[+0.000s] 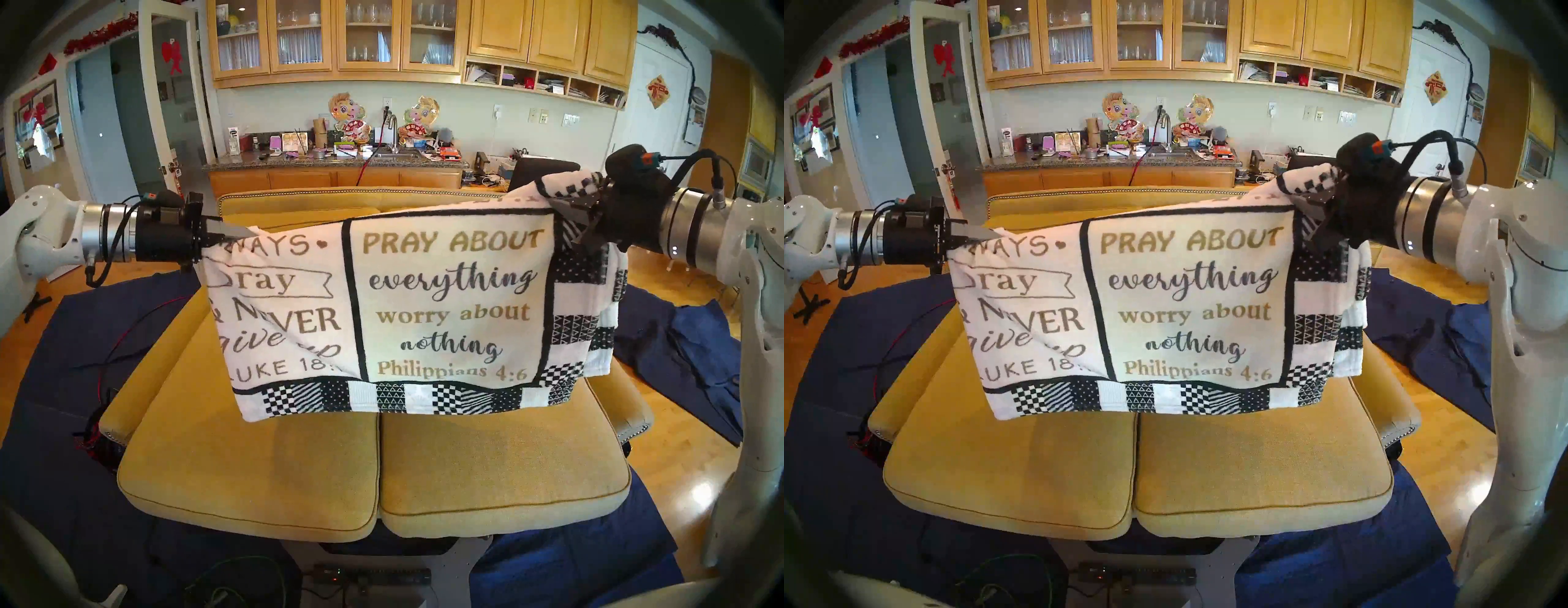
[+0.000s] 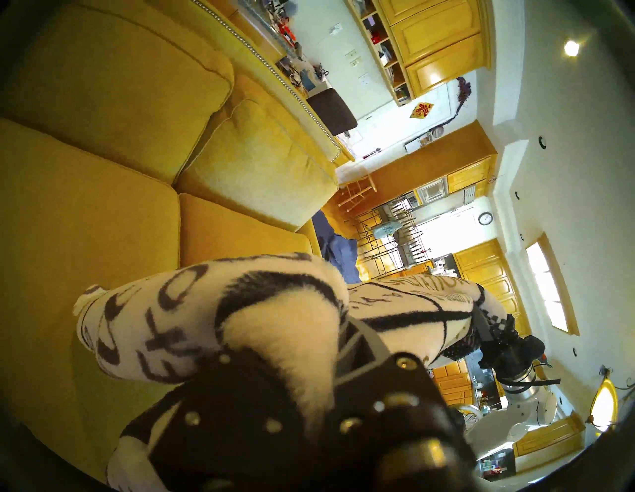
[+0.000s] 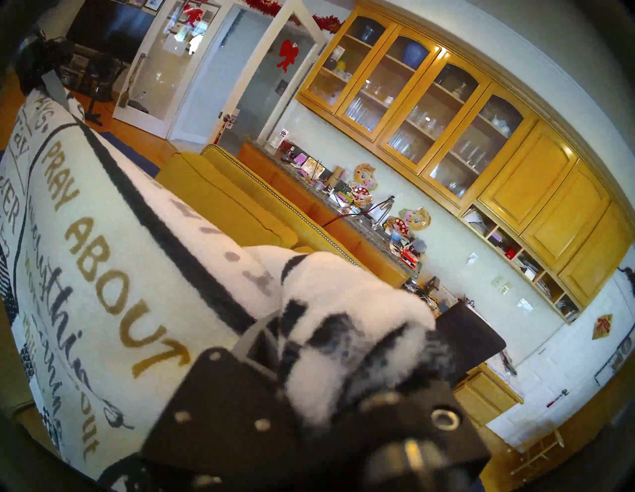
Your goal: Fold the blanket in half twice
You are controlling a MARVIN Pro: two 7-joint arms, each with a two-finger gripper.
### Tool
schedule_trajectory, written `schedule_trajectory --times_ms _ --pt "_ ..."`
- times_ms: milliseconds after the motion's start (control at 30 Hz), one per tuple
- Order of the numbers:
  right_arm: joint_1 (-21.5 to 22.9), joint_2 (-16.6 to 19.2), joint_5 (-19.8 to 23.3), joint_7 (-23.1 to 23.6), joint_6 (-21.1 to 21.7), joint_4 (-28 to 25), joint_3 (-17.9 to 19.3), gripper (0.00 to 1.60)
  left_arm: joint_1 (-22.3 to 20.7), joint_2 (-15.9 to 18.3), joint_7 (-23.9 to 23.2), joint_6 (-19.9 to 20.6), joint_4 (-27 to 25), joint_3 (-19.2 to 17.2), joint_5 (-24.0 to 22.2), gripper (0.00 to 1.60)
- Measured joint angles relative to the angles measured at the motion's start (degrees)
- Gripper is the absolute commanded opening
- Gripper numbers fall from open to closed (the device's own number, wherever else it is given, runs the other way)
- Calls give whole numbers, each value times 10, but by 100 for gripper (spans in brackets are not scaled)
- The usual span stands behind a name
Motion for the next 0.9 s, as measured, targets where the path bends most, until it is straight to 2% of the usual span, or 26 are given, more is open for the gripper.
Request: schedule_trajectory --times_ms 433,900 --pt "-2 0 0 7 0 -4 26 0 -1 2 7 0 -16 -25 -8 0" --pt "-29 -4 1 10 0 -4 32 0 18 3 23 0 -21 -24 -15 0"
